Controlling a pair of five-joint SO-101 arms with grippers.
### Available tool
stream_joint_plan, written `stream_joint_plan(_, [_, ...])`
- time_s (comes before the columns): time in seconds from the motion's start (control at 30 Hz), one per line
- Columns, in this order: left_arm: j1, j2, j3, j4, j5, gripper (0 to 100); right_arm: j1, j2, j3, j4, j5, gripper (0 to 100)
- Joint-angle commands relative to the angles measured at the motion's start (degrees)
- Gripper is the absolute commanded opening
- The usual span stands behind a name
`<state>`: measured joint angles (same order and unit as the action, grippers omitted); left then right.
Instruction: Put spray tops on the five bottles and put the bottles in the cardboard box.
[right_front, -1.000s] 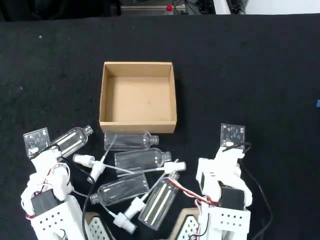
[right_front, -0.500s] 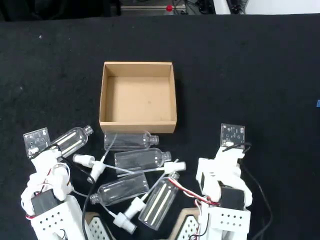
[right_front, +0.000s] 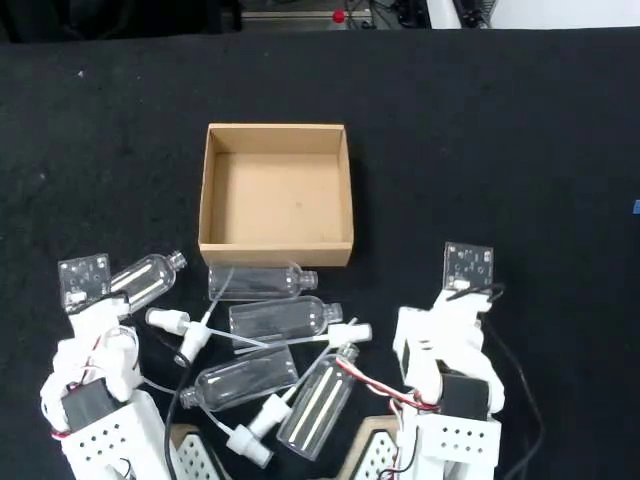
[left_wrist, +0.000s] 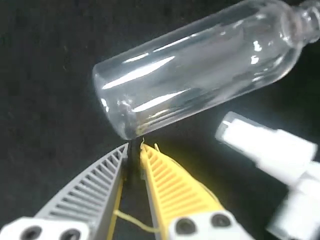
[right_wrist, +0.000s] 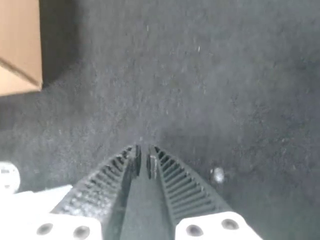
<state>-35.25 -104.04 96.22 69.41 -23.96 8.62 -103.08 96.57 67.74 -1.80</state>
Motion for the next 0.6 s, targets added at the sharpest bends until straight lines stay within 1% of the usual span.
stream_joint_plan(0.0, [-5.5, -0.4, -3.1, -4.3, -8.8, 3, 0.5, -4.8, 0.0, -4.6, 0.2, 1.5])
stream_joint_plan(0.07, [-8.0, -0.4, -5.7, -6.2, -9.6, 3, 0.8, -4.8, 0.0, -6.9, 2.3, 1.5])
stream_joint_plan(0.1, [-8.8, -0.4, -7.3, -6.9, -9.6, 3, 0.8, -4.8, 0.0, -7.9, 4.9, 1.5])
stream_joint_plan(0.2, [-10.5, -0.4, -13.1, -9.0, -9.6, 4, 0.6, -4.8, 0.0, -10.5, 16.9, 1.6])
stream_joint_plan(0.27, [-10.8, -0.3, -17.3, -9.5, -9.5, 9, 0.6, -4.8, -0.1, -11.7, 23.9, 1.6])
stream_joint_plan(0.3, [-10.6, 0.0, -19.3, -9.7, -9.5, 13, 0.5, -4.8, -0.1, -11.8, 25.8, 1.6])
stream_joint_plan(0.37, [-10.4, 0.1, -23.0, -9.8, -9.3, 22, 0.5, -4.8, -0.1, -11.3, 25.1, 1.6])
stream_joint_plan(0.43, [-10.4, 0.3, -26.1, -11.1, -6.7, 27, 0.6, -4.7, -0.1, -8.8, 23.8, 1.6])
stream_joint_plan(0.5, [-10.2, 1.1, -28.1, -13.2, -5.4, 28, 0.6, -4.7, -0.1, -5.0, 24.0, 1.6])
stream_joint_plan(0.57, [-7.9, 4.2, -29.8, -14.2, -6.4, 28, 0.6, -4.7, -0.1, -3.3, 24.0, 1.6])
